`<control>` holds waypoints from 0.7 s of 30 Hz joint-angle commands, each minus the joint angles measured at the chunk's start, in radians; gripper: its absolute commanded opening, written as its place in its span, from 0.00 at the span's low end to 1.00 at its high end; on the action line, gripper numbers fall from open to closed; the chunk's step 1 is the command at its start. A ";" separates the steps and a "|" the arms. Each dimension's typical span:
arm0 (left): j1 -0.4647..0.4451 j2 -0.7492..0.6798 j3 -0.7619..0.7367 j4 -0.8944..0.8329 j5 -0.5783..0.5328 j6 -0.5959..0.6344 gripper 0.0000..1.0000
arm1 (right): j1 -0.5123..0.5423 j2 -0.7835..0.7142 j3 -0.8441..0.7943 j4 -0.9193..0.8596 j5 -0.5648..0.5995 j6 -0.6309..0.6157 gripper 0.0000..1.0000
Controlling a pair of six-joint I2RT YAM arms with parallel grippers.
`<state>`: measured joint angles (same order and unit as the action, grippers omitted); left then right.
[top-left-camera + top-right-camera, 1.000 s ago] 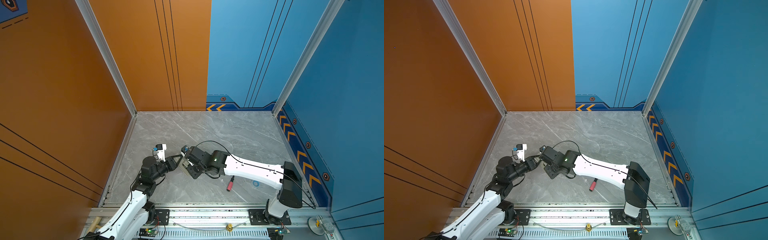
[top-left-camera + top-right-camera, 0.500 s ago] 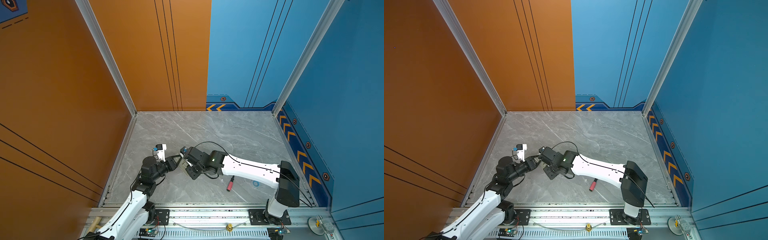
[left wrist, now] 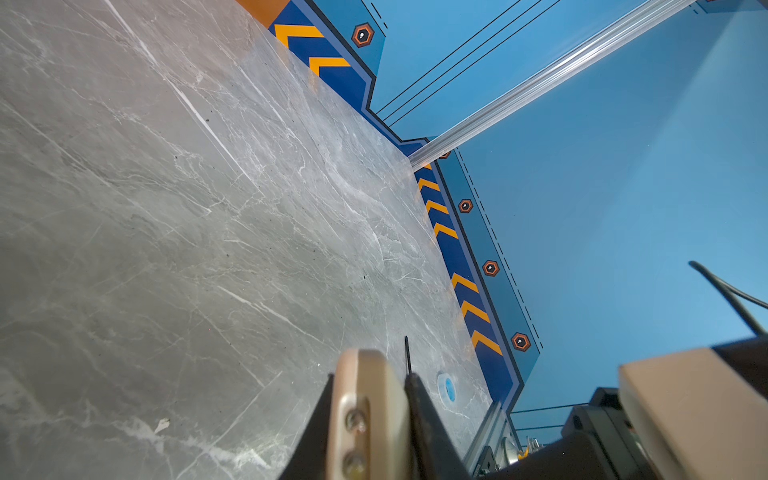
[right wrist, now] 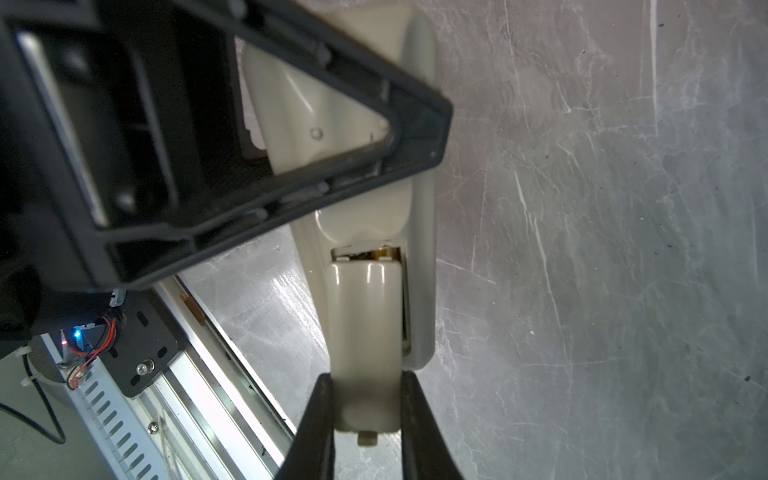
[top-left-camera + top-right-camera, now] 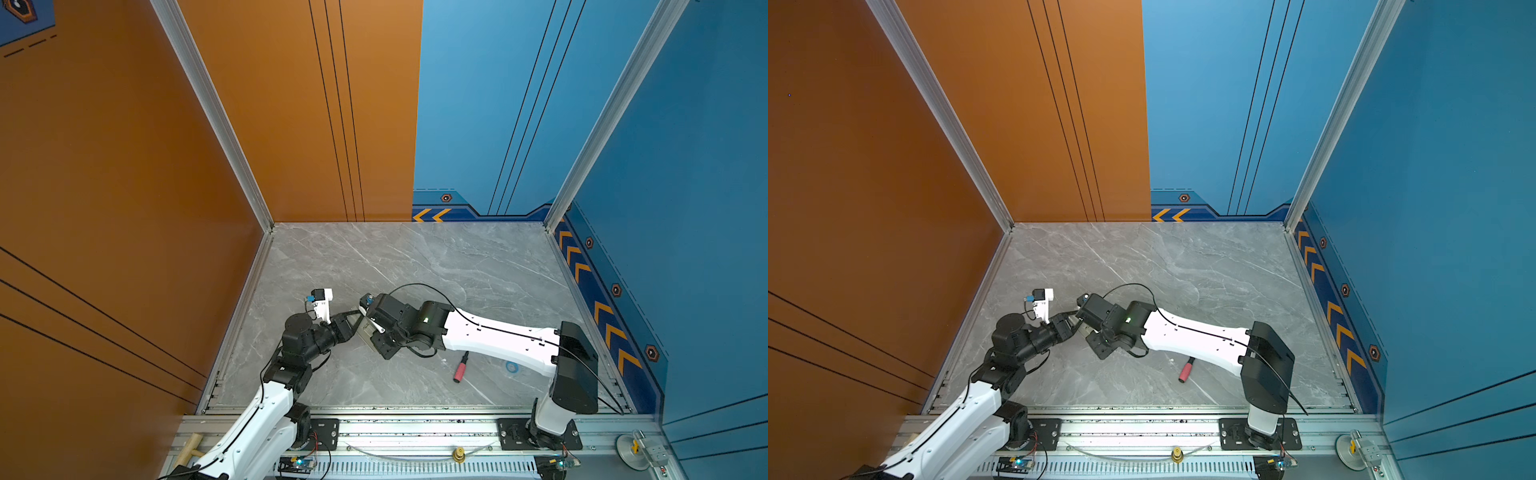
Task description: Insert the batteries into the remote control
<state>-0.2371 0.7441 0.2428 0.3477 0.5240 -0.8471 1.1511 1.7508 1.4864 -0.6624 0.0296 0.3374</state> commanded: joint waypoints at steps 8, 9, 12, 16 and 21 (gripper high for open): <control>-0.009 -0.024 -0.009 0.038 0.045 -0.004 0.00 | -0.011 0.037 0.040 0.023 -0.016 -0.023 0.10; -0.010 -0.025 -0.010 0.037 0.045 -0.004 0.00 | -0.012 0.038 0.038 0.023 -0.017 -0.023 0.10; -0.009 -0.027 -0.008 0.038 0.050 -0.004 0.00 | -0.013 0.038 0.037 0.021 -0.017 -0.024 0.10; -0.011 -0.029 -0.009 0.038 0.053 -0.004 0.00 | -0.014 0.026 0.029 0.021 -0.010 -0.023 0.09; -0.011 -0.027 -0.008 0.037 0.053 -0.003 0.00 | -0.014 0.027 0.026 0.020 -0.006 -0.023 0.09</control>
<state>-0.2371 0.7334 0.2420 0.3477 0.5240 -0.8467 1.1450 1.7649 1.4979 -0.6609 0.0223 0.3298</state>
